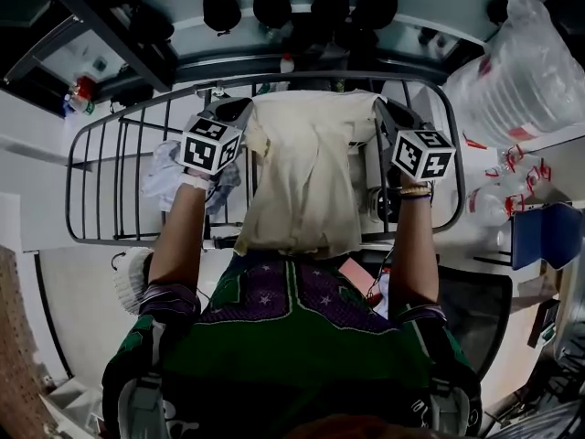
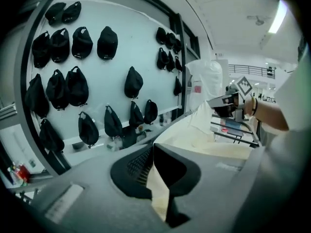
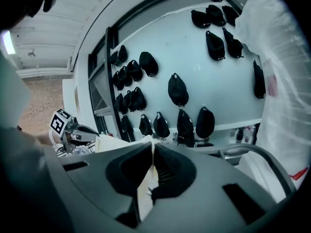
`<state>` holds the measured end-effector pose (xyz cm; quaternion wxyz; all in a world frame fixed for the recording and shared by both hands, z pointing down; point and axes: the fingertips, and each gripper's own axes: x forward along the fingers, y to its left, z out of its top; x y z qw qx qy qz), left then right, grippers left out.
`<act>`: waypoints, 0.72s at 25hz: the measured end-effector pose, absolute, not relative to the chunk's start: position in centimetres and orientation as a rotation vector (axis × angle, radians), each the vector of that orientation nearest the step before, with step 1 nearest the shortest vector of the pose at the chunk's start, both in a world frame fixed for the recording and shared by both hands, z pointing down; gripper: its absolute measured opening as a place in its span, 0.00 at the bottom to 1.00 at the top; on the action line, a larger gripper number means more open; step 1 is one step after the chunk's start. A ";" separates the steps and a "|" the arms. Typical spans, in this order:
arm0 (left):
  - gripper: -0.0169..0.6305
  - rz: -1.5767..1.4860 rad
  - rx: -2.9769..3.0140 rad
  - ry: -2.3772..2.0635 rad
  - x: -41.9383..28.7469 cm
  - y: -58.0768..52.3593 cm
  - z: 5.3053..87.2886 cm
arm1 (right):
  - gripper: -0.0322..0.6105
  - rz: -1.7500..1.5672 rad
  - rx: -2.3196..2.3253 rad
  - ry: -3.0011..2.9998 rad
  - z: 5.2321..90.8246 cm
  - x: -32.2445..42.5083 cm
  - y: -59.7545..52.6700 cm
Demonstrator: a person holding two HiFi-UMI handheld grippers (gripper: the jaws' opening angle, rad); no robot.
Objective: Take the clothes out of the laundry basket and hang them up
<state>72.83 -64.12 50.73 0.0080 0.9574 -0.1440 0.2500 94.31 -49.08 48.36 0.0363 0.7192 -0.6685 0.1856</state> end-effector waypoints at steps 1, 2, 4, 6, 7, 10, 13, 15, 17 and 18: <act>0.06 0.798 2.982 -0.451 72.7 -64.0 51.3 | 0.06 0.596 2.199 -2.024 49.2 94.2 -49.0; 0.06 0.797 2.975 -0.448 72.6 -63.8 51.6 | 0.06 0.615 2.191 -1.994 50.0 94.1 -48.8; 0.06 0.751 2.969 -0.435 72.5 -63.3 51.5 | 0.09 0.627 2.183 -1.943 50.9 94.0 -48.2; 0.11 0.699 2.969 -0.429 72.4 -62.9 51.0 | 0.20 0.626 2.198 -1.918 51.1 94.1 -47.5; 0.15 0.683 2.973 -0.428 72.4 -62.8 50.7 | 0.21 0.625 2.209 -1.910 51.0 94.2 -47.2; 0.23 0.660 2.991 -0.435 72.1 -62.6 49.8 | 0.21 0.615 2.232 -1.893 50.7 94.3 -46.3; 0.23 0.631 3.000 -0.441 71.7 -62.2 49.0 | 0.21 0.611 2.267 -1.888 50.3 94.0 -45.5; 0.23 0.604 3.008 -0.443 71.3 -61.9 48.4 | 0.21 0.607 2.287 -1.884 50.0 93.7 -45.1; 0.23 0.570 3.018 -0.446 70.7 -61.5 47.5 | 0.21 0.593 2.297 -1.880 49.5 93.1 -44.8; 0.23 0.552 3.024 -0.448 70.4 -61.4 47.0 | 0.21 0.581 2.301 -1.879 49.2 92.7 -44.6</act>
